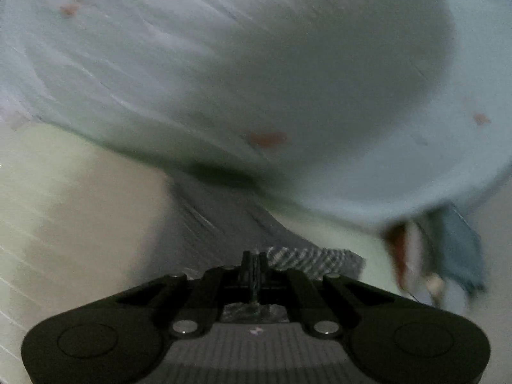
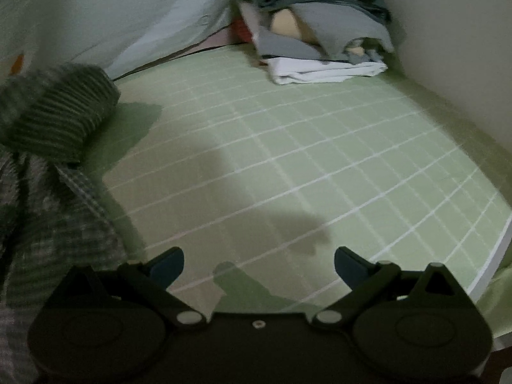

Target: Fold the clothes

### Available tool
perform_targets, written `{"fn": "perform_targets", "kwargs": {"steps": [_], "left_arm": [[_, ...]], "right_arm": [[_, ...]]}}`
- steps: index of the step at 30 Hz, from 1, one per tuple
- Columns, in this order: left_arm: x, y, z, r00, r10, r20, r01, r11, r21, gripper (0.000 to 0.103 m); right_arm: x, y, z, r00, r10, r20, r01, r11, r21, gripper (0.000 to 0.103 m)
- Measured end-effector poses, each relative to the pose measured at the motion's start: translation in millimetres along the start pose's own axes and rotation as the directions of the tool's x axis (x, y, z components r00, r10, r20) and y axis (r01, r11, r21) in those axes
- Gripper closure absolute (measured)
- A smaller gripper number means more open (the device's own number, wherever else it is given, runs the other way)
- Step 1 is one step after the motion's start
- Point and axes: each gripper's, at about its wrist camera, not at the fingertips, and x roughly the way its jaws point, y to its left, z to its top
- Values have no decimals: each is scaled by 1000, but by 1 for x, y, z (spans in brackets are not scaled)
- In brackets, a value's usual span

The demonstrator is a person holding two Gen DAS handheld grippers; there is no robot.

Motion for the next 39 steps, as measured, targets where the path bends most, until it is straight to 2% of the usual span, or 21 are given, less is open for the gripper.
{"fn": "perform_targets", "kwargs": {"steps": [2, 4, 5, 7, 9, 12, 17, 23, 27, 32, 34, 36, 39], "left_arm": [[-4, 36, 22, 994, 97, 52, -95, 995, -29, 101], [-4, 73, 35, 979, 196, 54, -189, 977, -102, 98], [-3, 93, 39, 971, 236, 33, -229, 963, -143, 93], [-3, 124, 36, 957, 290, -27, -290, 935, -204, 53], [-4, 141, 23, 947, 315, -66, -322, 921, -221, 37], [-1, 145, -12, 941, 305, -145, -327, 929, -172, 29], [-4, 134, -89, 916, 257, -308, -302, 947, -106, 26], [-17, 98, -155, 885, 244, -397, -276, 961, -27, 22], [-31, 86, -180, 870, 254, -422, -273, 962, 17, 22], [-54, 83, -193, 873, 300, -385, -326, 945, -2, 17], [-60, 84, -200, 870, 313, -381, -346, 938, -19, 16], [-61, 87, -208, 858, 326, -398, -368, 929, -32, 16], [-63, 91, -212, 855, 321, -408, -369, 929, -42, 16]], "right_arm": [[-4, 13, -4, 1000, 5, -1, -5, 1000, -10, 1], [-9, 26, -11, 1000, 9, 0, -9, 1000, -21, 1], [-13, 31, -14, 1000, 12, 1, -12, 1000, -25, 1], [-20, 42, -20, 1000, 17, 4, -17, 999, -34, 1], [-26, 51, -25, 1000, 17, 7, -16, 999, -45, 1], [-35, 63, -32, 1000, 18, 11, -17, 998, -59, 1], [-43, 72, -29, 998, 56, 31, -54, 996, -72, 1], [-43, 82, -30, 989, 146, 22, -141, 979, -148, 2], [-43, 89, -30, 978, 206, 12, -200, 959, -200, 4], [-42, 97, -33, 961, 276, -7, -267, 925, -269, 4], [-41, 102, -40, 962, 273, -19, -264, 908, -326, 4], [-38, 102, -46, 968, 249, -29, -243, 905, -350, 8], [-39, 92, -49, 976, 214, -32, -212, 921, -328, 14]]}}
